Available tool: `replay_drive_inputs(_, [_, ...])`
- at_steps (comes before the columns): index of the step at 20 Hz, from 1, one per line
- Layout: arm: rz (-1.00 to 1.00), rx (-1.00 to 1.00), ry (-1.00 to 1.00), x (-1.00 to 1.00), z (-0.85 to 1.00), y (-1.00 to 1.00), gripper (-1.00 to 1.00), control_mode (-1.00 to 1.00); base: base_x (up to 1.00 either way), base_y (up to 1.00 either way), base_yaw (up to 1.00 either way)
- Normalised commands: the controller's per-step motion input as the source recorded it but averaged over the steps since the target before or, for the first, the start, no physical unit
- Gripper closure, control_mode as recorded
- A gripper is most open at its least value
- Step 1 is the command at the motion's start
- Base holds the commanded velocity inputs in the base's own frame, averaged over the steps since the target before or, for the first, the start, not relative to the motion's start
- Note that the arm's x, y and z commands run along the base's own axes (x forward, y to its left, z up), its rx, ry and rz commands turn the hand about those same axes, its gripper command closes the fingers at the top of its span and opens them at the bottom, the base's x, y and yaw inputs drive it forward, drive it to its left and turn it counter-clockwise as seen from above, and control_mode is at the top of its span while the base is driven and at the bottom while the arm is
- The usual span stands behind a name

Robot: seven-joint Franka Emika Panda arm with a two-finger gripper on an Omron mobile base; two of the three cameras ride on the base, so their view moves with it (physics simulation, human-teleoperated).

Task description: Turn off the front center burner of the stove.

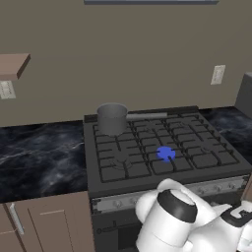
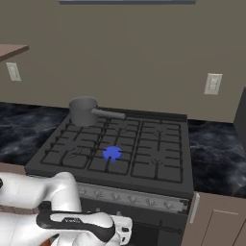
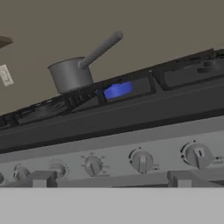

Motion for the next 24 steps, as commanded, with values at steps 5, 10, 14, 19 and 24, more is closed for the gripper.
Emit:
replay_drive_inputs(5, [0.00,0.11,-0.17,0.00,-0.11,0.10,-1.00,-1.00,0.00,0.00,0.00])
replay_drive_inputs(10, [0.00,0.05,-0.03,0.48,0.00,0.10,-1.00,-1.00,0.00,0.00,0.00])
replay_drive_inputs(14, [0.00,0.00,0.01,0.63,0.00,0.57,-1.00,-1.00,0.00,0.00,0.00])
replay_drive_inputs(19, [0.00,0.01,0.00,0.51,0.00,0.06,-1.00,-1.00,0.00,0.00,0.00])
replay_drive_inputs(24, [0.00,0.04,0.00,0.35,0.00,0.20,-1.00,-1.00,0.00,0.00,0.00])
